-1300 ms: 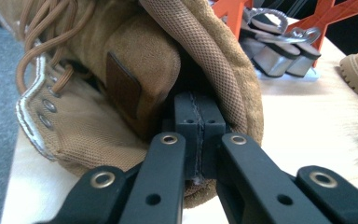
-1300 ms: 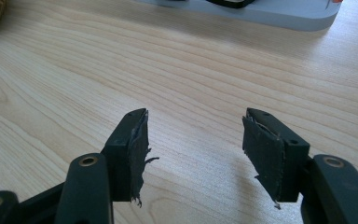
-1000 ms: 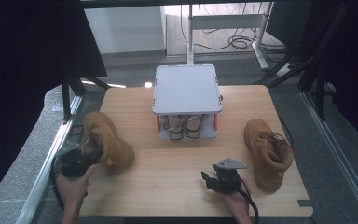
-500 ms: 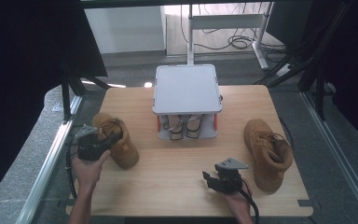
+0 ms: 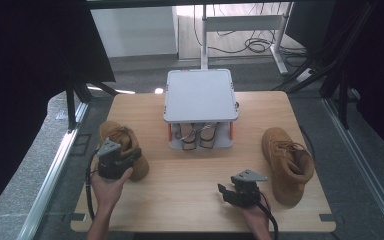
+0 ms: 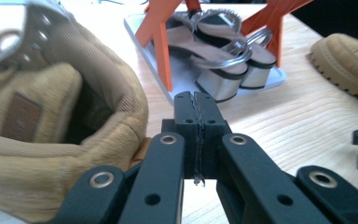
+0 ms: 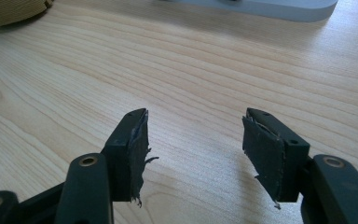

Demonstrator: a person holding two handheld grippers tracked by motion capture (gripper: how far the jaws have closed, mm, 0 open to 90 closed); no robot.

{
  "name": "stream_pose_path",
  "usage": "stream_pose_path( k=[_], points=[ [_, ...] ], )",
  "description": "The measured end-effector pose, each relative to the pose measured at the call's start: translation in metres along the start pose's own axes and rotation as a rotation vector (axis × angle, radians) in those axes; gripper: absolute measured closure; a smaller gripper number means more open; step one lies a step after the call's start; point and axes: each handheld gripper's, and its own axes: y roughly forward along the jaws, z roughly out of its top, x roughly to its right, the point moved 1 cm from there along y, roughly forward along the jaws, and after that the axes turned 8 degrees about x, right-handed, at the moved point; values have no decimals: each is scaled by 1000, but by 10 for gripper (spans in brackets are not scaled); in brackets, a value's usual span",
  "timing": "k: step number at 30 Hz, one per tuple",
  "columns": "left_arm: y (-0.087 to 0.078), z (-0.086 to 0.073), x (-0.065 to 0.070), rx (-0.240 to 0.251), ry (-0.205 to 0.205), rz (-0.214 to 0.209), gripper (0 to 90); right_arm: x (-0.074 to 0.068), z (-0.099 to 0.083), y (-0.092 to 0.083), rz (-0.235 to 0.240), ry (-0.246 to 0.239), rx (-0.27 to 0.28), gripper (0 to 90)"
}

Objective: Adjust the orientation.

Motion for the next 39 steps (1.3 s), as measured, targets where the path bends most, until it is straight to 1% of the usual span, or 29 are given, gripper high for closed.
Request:
stream_pose_path(
  k=[2, 5, 6, 7, 8, 9, 10, 11, 12, 13, 14, 15, 17, 18, 23, 26, 29, 32, 33, 37, 39],
  points=[
    [8, -6, 1, -5, -10, 15, 893, 0, 0, 0, 0, 0, 0, 407],
    [20, -16, 0, 1, -14, 65, 898, 0, -1, 0, 4, 7, -2, 407],
    [20, -16, 0, 1, -14, 65, 898, -1, -1, 0, 9, 11, -4, 406],
    [27, -22, -1, -3, -19, 84, 898, -1, -1, 0, 16, 15, -5, 405],
    [27, -22, -1, -3, -19, 84, 899, -1, -1, 0, 20, 17, -4, 405],
    [29, -23, 0, 1, -16, 93, 899, -1, -1, 0, 20, 16, -3, 405],
    [31, -26, 0, 7, -7, 116, 899, -1, -1, 0, 20, 16, -3, 405],
    [31, -26, 0, 7, -7, 116, 899, -1, -1, 1, 20, 16, -3, 405],
    [33, -27, 2, 14, 10, 137, 899, -1, -1, 1, 20, 17, -2, 405],
    [33, -27, 2, 14, 10, 137, 899, -1, -1, 1, 20, 17, -2, 405],
    [33, -27, 4, 12, 36, 161, 899, -1, -1, 1, 21, 14, -4, 404],
    [34, -28, 5, 9, 48, 173, 899, -1, -1, 1, 21, 15, -5, 404],
    [34, -28, 5, 6, 55, 181, 899, -2, -2, 0, 21, 14, -5, 404],
    [34, -30, 5, -1, 69, 191, 900, -1, -2, 0, 21, 17, -4, 404],
    [33, -33, 5, 6, 78, 194, 900, -1, -1, 0, 20, 21, 0, 405],
    [32, -34, 4, -3, 86, 189, 900, 0, -1, 0, 19, 21, 3, 404],
    [29, -36, 3, 3, 81, 184, 900, 0, -1, -1, 18, 23, 3, 404],
    [22, -38, 1, 0, 84, 183, 900, 1, -1, -2, 17, 25, 4, 405],
    [22, -38, 1, 0, 84, 183, 900, 1, -1, -2, 17, 25, 4, 405],
    [10, -42, -4, -10, 84, 175, 900, 1, -1, -2, 19, 32, 7, 405],
    [0, -45, -9, -16, 74, 167, 900, 1, -1, -2, 19, 31, 4, 405]
  ],
)
